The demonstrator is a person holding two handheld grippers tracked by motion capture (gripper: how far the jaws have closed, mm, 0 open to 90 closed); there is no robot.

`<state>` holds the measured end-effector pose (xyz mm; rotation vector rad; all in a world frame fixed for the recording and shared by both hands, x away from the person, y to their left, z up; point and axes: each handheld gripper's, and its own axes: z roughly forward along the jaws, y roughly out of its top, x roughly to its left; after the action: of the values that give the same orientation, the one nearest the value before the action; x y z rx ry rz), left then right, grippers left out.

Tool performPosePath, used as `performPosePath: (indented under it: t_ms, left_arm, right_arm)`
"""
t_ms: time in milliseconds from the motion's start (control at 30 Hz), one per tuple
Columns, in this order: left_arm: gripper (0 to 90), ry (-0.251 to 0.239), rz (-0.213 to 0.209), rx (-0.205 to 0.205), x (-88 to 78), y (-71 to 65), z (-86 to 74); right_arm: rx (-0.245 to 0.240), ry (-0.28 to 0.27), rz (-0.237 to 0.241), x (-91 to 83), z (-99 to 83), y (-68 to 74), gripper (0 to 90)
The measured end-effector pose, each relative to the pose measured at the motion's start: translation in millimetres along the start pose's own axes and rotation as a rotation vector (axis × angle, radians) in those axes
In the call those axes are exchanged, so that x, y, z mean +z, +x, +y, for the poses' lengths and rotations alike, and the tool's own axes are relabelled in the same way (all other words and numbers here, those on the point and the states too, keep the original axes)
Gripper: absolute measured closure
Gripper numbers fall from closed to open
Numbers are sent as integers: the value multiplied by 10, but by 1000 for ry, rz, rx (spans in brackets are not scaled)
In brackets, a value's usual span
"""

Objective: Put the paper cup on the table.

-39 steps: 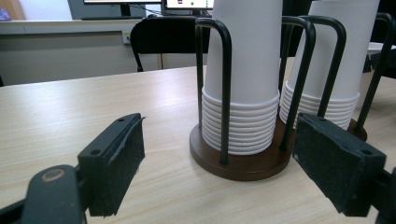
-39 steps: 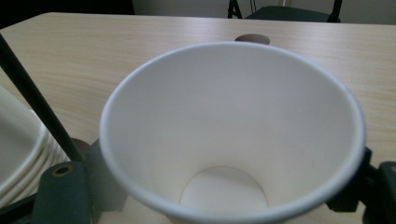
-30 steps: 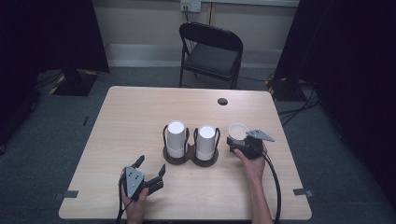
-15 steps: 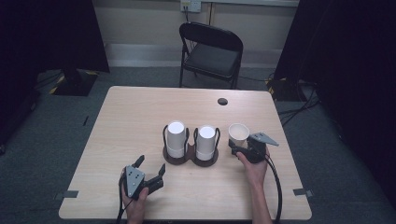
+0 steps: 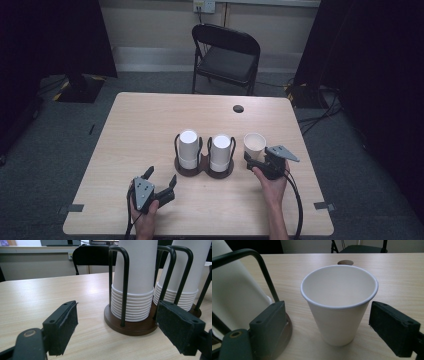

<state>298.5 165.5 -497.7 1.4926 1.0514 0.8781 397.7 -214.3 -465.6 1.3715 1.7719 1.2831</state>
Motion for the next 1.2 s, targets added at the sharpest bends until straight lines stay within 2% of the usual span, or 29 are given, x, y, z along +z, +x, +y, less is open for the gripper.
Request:
performPosePath:
  t_ms: [133,333,433,600,967,1200]
  left_arm:
    - [176,1,1,3,1,-2,1]
    - [177,2,4,4,2,-3,1]
    - [177,4,5,4,4,-6,2]
    - [177,6,12,-1,8,-1,4]
    - [177,5,17,-1,7,-5,3]
    - [179,4,24,-1,8,-9,3]
  right_arm:
    - [11,-11,-9,-75,-44,4,135]
    - [0,-71,-18,-229,-93,71,136]
    - [-3,-80,-21,-284,-122,111,135]
    - [3,-114,-10,-388,-159,179,136]
    - [-8,-137,-12,-537,-281,287,136]
    - [7,-158,-19,-615,-409,333,136]
